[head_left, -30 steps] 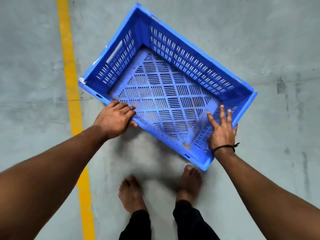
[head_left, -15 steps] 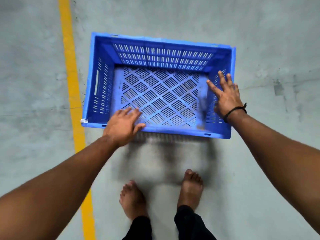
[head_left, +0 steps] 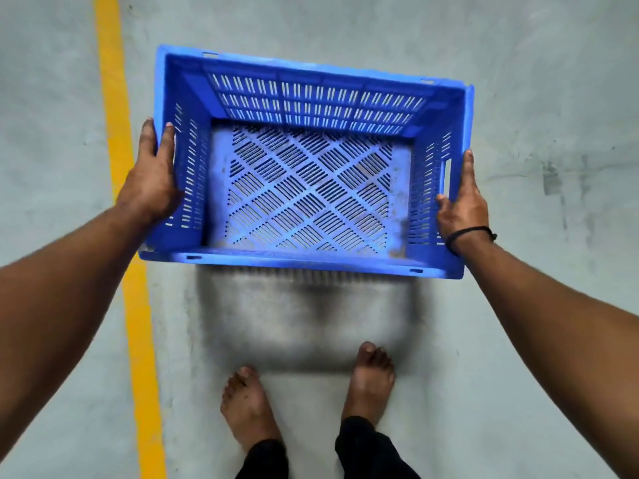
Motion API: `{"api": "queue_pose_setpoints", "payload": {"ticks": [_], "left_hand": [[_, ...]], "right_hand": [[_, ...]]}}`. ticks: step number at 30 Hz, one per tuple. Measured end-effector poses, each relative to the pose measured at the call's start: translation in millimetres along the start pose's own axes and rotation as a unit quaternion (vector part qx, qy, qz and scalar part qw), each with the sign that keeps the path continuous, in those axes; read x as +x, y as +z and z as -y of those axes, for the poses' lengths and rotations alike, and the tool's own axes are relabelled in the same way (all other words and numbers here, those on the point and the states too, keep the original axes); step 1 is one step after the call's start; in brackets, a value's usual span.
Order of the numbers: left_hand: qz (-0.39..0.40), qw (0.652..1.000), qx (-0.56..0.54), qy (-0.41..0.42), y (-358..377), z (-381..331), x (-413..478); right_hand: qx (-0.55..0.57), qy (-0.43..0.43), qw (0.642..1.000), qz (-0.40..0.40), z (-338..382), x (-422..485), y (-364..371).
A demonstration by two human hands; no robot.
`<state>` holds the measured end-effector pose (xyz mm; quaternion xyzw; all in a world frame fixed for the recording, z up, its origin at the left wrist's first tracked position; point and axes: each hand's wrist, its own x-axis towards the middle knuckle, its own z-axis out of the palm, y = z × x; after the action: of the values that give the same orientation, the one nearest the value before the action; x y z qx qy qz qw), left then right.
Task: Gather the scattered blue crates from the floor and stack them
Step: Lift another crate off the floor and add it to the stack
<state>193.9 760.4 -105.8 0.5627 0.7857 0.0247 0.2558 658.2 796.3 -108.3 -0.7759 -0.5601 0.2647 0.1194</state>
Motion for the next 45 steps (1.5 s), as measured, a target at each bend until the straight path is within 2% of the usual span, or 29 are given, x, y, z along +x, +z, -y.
{"api": "queue_pose_setpoints", "payload": {"ticks": [6, 10, 14, 17, 22, 28, 33, 39, 45], "left_hand": [[-0.006, 0.999, 0.013, -0.038, 11.6, -7.2, -46.0], [-0.069, 0.998, -0.008, -0.012, -1.2, -7.0, -32.5], [-0.033, 0.996, -0.076, -0.019, 1.7, -7.7, -24.5], [-0.055, 0.995, -0.077, -0.043, 5.2, -13.1, -25.0], [-0.043, 0.994, -0.081, -0.057, 1.3, -18.0, -27.8], [-0.044, 0.994, -0.093, -0.045, -16.2, -34.1, -46.8], [-0.056, 0.994, -0.091, -0.031, -68.9, -55.8, -70.8], [-0.036, 0.996, -0.084, -0.009, -197.6, -111.7, -122.5], [-0.025, 0.992, -0.103, 0.066, -301.8, -167.1, -195.9]], "right_hand": [[-0.037, -0.026, 0.998, 0.034, 1.9, 9.0, -15.1], [-0.051, -0.085, 0.994, 0.041, 2.6, 24.5, -17.7], [-0.055, -0.054, 0.996, 0.044, 6.1, 25.4, -14.0], [-0.080, -0.028, 0.995, 0.044, 10.1, 21.3, -14.7], [-0.073, -0.048, 0.995, 0.049, 13.7, 23.1, -16.8], [-0.072, -0.034, 0.996, 0.041, 19.8, 10.8, -45.8], [-0.056, -0.028, 0.998, 0.023, 47.5, -18.1, -104.4], [-0.047, 0.004, 0.999, -0.006, 99.5, -89.0, -222.8], [-0.040, 0.065, 0.995, -0.065, 126.1, -185.9, -339.6]]}}
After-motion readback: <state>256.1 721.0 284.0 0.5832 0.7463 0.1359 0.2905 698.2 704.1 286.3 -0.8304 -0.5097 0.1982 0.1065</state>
